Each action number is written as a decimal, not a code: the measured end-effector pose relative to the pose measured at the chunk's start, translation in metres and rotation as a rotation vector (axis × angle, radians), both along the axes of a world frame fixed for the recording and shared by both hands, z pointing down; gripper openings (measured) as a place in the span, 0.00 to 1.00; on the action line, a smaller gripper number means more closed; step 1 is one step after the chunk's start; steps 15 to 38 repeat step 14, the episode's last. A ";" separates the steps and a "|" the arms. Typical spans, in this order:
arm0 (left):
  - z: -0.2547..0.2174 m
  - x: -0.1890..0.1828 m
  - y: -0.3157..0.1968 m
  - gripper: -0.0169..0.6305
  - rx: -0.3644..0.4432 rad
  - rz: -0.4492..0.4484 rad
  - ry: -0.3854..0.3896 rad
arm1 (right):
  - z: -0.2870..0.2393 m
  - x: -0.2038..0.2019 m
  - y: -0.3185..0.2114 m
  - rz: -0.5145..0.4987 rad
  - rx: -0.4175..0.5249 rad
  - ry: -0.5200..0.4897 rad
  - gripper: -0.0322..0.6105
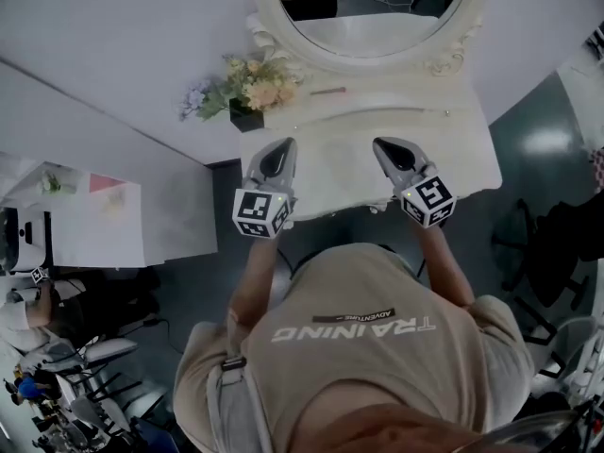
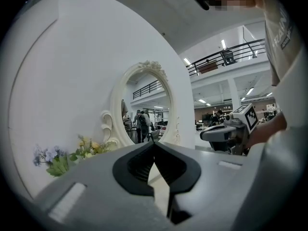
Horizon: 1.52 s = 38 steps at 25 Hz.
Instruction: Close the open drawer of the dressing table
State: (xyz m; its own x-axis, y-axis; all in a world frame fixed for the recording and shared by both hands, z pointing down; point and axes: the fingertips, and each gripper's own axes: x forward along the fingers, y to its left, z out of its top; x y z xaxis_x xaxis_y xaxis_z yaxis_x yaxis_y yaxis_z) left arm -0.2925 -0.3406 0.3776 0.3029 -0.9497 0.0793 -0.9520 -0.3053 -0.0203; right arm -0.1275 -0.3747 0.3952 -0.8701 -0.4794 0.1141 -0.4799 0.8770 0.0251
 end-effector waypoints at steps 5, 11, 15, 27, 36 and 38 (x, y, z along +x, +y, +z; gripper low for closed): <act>0.019 -0.007 -0.014 0.04 -0.037 -0.012 0.008 | 0.022 0.007 -0.009 0.024 -0.047 0.003 0.06; 0.025 -0.004 -0.012 0.04 -0.051 -0.011 0.050 | 0.028 0.020 -0.013 0.071 -0.057 -0.022 0.06; 0.025 0.001 -0.006 0.04 -0.057 -0.001 0.101 | 0.029 0.026 -0.011 0.089 -0.059 -0.029 0.06; 0.025 0.001 -0.006 0.04 -0.057 -0.001 0.101 | 0.029 0.026 -0.011 0.089 -0.059 -0.029 0.06; 0.025 0.001 -0.006 0.04 -0.057 -0.001 0.101 | 0.029 0.026 -0.011 0.089 -0.059 -0.029 0.06; 0.025 0.001 -0.006 0.04 -0.057 -0.001 0.101 | 0.029 0.026 -0.011 0.089 -0.059 -0.029 0.06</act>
